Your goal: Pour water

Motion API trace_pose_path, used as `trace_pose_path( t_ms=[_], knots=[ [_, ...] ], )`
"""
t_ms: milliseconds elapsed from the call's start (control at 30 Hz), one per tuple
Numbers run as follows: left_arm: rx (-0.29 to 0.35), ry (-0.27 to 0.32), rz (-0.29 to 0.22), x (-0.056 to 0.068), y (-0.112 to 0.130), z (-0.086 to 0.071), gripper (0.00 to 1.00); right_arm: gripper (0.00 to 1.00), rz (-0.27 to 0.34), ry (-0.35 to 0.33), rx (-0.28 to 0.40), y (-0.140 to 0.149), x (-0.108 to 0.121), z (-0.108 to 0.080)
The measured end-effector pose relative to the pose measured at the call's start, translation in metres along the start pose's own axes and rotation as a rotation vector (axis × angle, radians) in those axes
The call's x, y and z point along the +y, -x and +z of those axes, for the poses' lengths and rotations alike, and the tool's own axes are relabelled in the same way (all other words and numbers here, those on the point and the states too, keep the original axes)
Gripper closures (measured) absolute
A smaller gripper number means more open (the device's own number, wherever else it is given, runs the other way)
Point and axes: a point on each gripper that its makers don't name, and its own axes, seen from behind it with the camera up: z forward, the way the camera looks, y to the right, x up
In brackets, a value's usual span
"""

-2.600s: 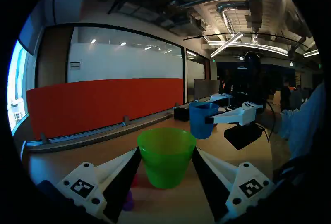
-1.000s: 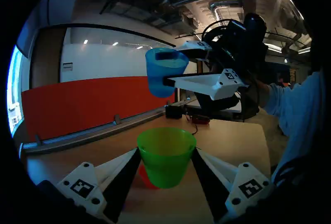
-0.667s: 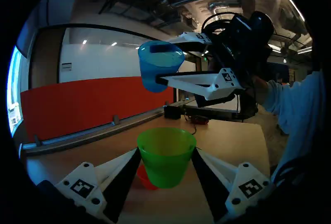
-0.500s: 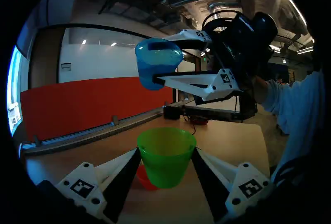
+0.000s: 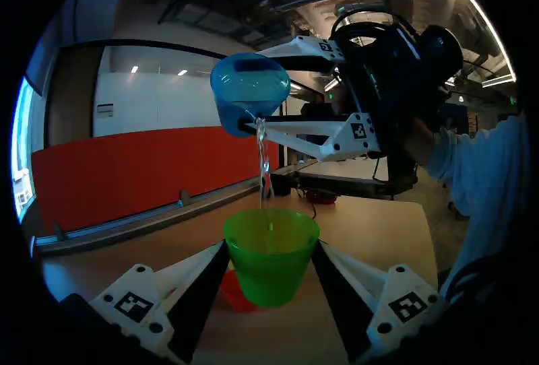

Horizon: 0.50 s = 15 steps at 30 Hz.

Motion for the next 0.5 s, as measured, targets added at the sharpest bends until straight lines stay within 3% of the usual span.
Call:
trace_pose_path(
  t_ms=[500],
  knots=[
    [-0.003,0.005,-0.002,0.002,0.003,0.002,0.15,0.11,-0.125,0.030,-0.004,-0.002,0.017,0.003]
  ],
)
